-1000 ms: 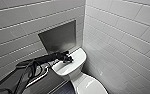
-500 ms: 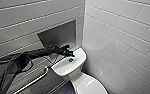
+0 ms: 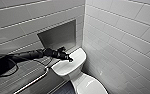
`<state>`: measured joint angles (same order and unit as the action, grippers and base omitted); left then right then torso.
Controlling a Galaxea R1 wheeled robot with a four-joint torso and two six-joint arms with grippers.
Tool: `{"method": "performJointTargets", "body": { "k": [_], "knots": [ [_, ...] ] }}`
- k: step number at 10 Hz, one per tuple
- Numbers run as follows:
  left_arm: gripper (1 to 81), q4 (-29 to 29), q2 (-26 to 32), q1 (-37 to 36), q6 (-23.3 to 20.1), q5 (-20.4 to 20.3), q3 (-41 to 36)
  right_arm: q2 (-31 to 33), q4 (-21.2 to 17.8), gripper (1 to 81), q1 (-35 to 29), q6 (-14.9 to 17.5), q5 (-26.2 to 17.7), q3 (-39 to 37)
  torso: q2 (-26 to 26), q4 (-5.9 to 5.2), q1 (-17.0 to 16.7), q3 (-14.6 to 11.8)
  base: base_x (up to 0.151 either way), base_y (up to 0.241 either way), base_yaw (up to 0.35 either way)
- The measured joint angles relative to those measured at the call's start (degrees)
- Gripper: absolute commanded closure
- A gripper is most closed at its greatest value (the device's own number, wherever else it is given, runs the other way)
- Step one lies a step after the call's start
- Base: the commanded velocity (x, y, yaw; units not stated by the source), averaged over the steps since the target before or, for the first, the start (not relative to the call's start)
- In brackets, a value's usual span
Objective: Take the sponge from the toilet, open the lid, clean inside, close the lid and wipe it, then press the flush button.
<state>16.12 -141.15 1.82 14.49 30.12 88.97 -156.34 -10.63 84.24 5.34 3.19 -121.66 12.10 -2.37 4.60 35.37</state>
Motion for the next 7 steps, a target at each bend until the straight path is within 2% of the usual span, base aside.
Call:
{"method": "performJointTargets", "body": {
  "k": [1,3,7],
  "knots": [
    [81.1,-0.83,3.06,2.36,0.35,-0.09,-4.62,0.02,0.0,81.1,0.05,0.0,-0.09,0.0,0.0,0.0,0.04,-0.64,0.0,0.0,0.0],
    [81.1,-3.15,9.46,11.33,0.44,0.02,-11.92,0.0,0.0,81.1,0.05,0.0,-0.17,0.0,-0.02,0.0,0.04,-4.0,0.0,0.0,0.0],
    [81.1,-10.23,14.88,33.99,0.49,-4.35,-16.03,-0.29,0.0,81.1,1.29,0.02,-0.48,-1.19,0.02,0.0,0.0,-12.24,0.0,0.0,0.0]
  ]
}}
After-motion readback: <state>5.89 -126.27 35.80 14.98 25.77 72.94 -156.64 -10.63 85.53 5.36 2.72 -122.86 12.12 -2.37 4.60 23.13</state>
